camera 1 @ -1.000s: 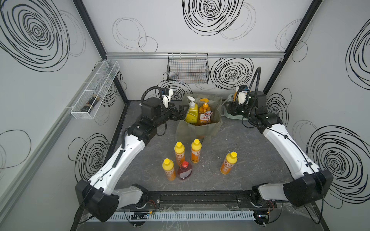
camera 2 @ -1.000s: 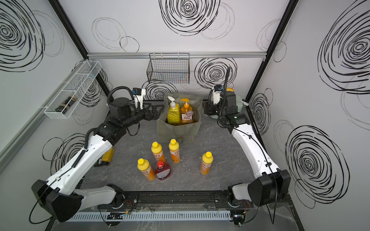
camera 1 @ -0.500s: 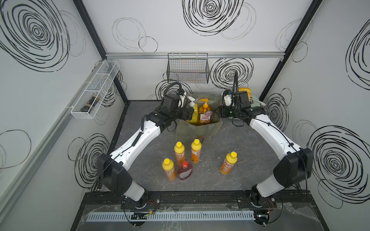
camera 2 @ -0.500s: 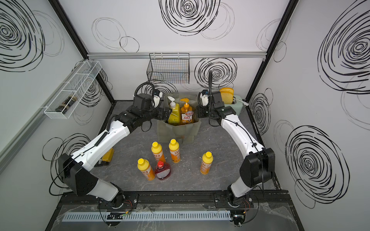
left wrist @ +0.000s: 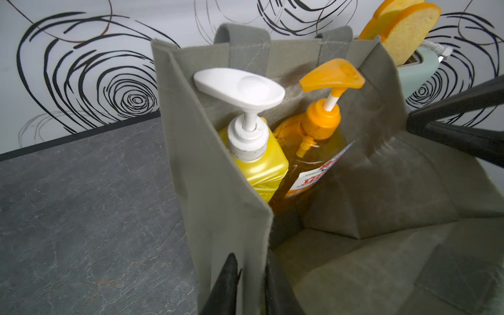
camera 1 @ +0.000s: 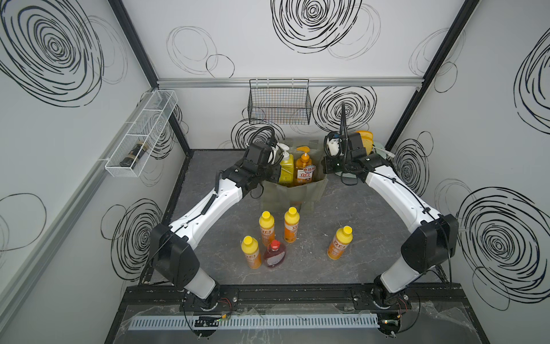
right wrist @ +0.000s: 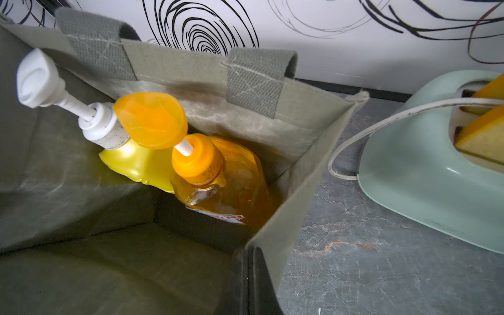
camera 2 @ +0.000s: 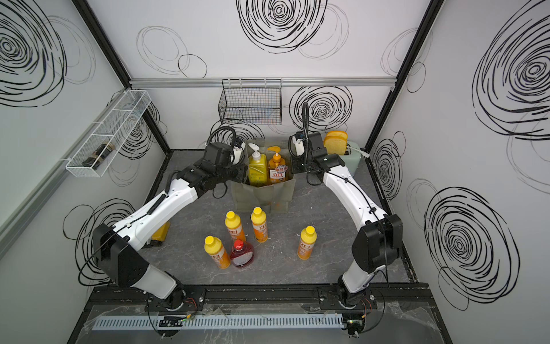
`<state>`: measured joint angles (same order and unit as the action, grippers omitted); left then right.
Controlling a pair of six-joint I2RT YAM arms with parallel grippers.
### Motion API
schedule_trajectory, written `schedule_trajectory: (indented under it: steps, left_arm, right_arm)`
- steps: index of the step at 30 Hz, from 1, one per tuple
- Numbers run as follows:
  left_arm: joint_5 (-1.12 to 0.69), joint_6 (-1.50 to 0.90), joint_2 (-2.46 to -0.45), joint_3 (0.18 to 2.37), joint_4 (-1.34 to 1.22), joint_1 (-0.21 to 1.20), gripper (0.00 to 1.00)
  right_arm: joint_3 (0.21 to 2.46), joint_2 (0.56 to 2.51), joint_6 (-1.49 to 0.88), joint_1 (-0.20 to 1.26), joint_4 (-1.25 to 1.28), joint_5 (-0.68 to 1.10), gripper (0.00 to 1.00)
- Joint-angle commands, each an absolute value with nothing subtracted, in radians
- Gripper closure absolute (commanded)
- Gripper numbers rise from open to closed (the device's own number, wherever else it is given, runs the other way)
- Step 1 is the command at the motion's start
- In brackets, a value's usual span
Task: Pack dish soap into the shopping bag
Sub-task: Adjust the shopping bag at the center of the board.
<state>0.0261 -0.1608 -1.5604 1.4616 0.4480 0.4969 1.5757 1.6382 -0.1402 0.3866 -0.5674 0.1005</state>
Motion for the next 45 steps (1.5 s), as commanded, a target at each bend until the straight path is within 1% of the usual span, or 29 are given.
schedule_trajectory:
  steps: [1, 3, 5, 6, 14, 26, 28, 31, 32, 33, 38, 39, 40, 42, 45]
  left_arm:
    - [0.008, -0.169, -1.509, 1.429, 0.423, 0.474, 0.87]
    - [-0.014, -0.179, -1.489, 1.415, 0.412, 0.459, 0.94]
    - [-0.039, -0.19, -1.471, 1.402, 0.403, 0.445, 0.95]
    - [-0.051, -0.194, -1.463, 1.396, 0.401, 0.437, 1.0]
    - [-0.134, -0.225, -1.412, 1.353, 0.383, 0.387, 1.0]
    - [-0.245, -0.28, -1.38, 1.338, 0.367, 0.376, 1.0]
    - [-0.253, -0.282, -1.374, 1.333, 0.368, 0.376, 1.0]
    - [-0.265, -0.29, -1.364, 1.31, 0.364, 0.379, 1.0]
    - [-0.267, -0.294, -1.361, 1.298, 0.358, 0.383, 0.98]
    - [-0.267, -0.296, -1.357, 1.286, 0.353, 0.387, 0.92]
    - [-0.249, -0.307, -1.329, 1.221, 0.339, 0.427, 0.45]
    - [-0.238, -0.305, -1.323, 1.214, 0.341, 0.437, 0.39]
    - [-0.226, -0.304, -1.316, 1.206, 0.343, 0.448, 0.35]
    - [-0.204, -0.303, -1.304, 1.194, 0.347, 0.467, 0.29]
    - [-0.172, -0.298, -1.285, 1.179, 0.35, 0.497, 0.21]
  right_arm:
    - [1.626, 1.59, -0.124, 0.394, -0.565, 0.089, 1.0]
    - [1.632, 1.581, -0.121, 0.395, -0.559, 0.091, 1.0]
    - [1.635, 1.569, -0.121, 0.399, -0.546, 0.089, 1.0]
    - [1.635, 1.563, -0.12, 0.403, -0.537, 0.09, 1.0]
    - [1.701, 1.572, -0.106, 0.429, -0.504, 0.104, 1.0]
    - [1.834, 1.628, -0.092, 0.443, -0.49, 0.114, 1.0]
    - [1.821, 1.626, -0.091, 0.443, -0.493, 0.113, 1.0]
    - [1.742, 1.596, -0.087, 0.443, -0.475, 0.102, 1.0]
    - [1.704, 1.58, -0.087, 0.443, -0.467, 0.099, 1.0]
    - [1.674, 1.564, -0.087, 0.442, -0.459, 0.098, 1.0]
    - [1.543, 1.477, -0.083, 0.444, -0.456, 0.094, 0.9]
    - [1.526, 1.464, -0.08, 0.445, -0.458, 0.09, 0.88]
    - [1.512, 1.449, -0.076, 0.446, -0.465, 0.087, 0.85]
    - [1.492, 1.43, -0.07, 0.45, -0.477, 0.076, 0.76]
    - [1.487, 1.414, -0.057, 0.458, -0.509, 0.062, 0.68]
